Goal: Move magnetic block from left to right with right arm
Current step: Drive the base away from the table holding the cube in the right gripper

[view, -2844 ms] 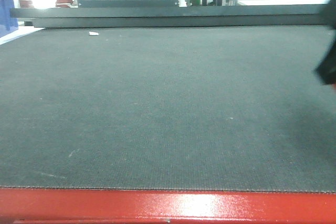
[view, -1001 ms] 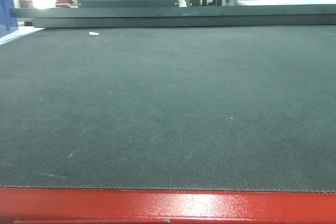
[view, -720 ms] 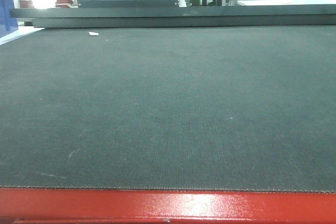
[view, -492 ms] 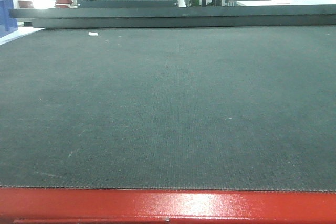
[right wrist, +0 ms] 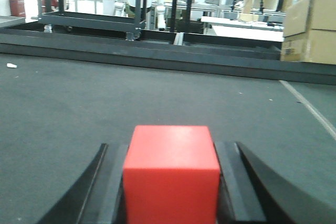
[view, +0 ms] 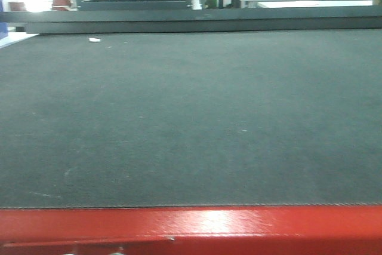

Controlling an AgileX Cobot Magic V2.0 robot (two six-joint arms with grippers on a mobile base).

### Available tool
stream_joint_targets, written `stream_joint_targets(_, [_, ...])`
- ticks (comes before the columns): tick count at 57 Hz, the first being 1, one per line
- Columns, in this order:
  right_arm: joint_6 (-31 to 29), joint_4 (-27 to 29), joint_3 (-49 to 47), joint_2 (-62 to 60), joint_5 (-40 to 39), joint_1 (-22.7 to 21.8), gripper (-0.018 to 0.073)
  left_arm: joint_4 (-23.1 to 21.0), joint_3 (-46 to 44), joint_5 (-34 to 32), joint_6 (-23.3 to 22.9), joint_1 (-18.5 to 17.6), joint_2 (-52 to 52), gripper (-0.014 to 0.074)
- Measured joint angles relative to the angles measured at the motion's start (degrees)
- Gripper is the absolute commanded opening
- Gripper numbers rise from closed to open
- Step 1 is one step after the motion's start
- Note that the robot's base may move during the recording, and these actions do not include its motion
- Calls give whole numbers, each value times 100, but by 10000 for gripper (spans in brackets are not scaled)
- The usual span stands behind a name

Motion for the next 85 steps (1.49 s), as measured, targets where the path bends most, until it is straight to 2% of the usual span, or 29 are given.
stream_joint_targets(85, [0,-2,0,0,0,0,307,0,0,0,0,0,0,-126])
